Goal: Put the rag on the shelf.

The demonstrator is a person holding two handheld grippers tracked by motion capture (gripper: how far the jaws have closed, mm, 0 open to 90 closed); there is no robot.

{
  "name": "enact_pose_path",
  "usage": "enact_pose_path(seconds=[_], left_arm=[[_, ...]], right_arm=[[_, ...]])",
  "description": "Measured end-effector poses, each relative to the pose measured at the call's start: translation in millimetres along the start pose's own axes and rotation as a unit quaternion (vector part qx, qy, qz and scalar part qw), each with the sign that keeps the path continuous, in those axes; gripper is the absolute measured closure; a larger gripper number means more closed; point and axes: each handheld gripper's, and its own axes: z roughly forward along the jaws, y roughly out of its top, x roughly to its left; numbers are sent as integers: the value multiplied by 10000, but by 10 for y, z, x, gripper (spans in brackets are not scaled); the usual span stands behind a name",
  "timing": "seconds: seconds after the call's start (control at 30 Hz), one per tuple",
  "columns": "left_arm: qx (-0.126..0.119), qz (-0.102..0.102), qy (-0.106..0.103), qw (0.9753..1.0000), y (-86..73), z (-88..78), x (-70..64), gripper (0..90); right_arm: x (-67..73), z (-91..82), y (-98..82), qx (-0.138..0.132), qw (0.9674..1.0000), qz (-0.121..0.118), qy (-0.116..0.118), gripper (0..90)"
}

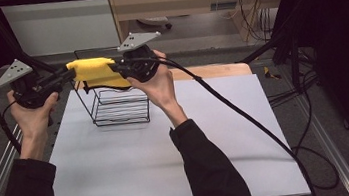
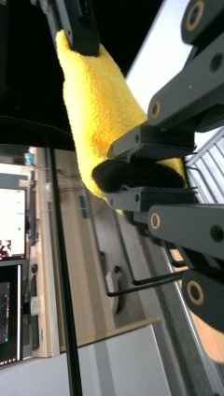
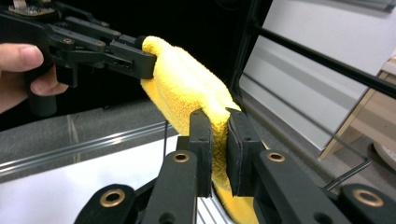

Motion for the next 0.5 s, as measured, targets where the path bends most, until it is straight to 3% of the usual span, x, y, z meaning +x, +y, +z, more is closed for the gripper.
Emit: enact_pose_path(seconds=[0.3,0.5], left_arm=[[421,234,88,9988,-15,-82,-55,729],[306,151,127,9993,126,-230,-49,679]], right_arm=[[46,32,-79,215,9997,-30,115,823],[47,38,-99,229,9996,-52,155,822]])
